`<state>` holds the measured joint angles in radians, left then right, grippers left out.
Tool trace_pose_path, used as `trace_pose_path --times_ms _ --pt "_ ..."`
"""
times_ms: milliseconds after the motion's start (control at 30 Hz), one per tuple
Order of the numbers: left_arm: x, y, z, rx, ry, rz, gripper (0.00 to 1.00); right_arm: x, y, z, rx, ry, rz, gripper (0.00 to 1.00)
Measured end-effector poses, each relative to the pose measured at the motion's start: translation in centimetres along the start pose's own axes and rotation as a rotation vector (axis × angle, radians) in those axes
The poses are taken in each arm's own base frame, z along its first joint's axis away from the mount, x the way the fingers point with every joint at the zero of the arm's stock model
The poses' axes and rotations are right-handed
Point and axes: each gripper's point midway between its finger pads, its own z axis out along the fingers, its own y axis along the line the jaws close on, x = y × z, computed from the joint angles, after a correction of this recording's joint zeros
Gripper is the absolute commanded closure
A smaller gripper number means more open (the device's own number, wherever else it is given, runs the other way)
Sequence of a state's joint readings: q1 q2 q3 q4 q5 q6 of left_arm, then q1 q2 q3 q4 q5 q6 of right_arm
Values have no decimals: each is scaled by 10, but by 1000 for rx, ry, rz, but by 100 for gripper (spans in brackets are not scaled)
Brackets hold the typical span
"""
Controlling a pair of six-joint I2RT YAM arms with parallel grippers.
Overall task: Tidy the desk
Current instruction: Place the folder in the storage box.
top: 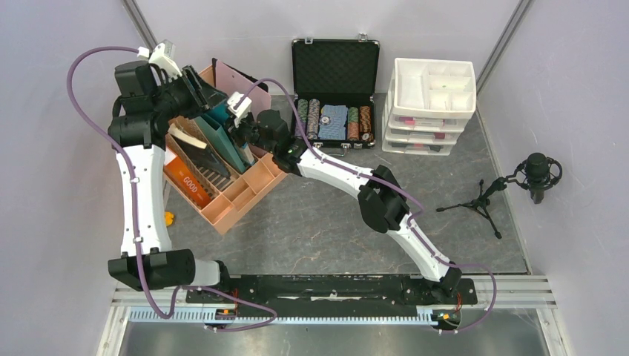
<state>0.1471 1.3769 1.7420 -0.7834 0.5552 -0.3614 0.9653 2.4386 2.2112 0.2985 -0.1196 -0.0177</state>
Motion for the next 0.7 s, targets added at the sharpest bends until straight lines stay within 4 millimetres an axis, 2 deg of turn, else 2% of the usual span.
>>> trace_pose_path --times_ms 133,300,433,500,600,700 --pt "0 -10 -5 24 -8 15 57 1 0 1 -6 -5 7 99" --pt "11 -30 -6 107 33 31 56 14 -3 2 -6 16 12 95" --pt "17 -59 -7 228 55 65 52 44 11 2 -42 67 -34 78" --pt "21 -66 -7 256 70 71 52 52 16 2 -50 80 -54 70" --pt "21 -66 -7 254 71 72 51 58 16 1 -50 91 -61 60" --pt "19 -60 -6 220 61 72 47 68 18 -2 -59 119 -64 47"
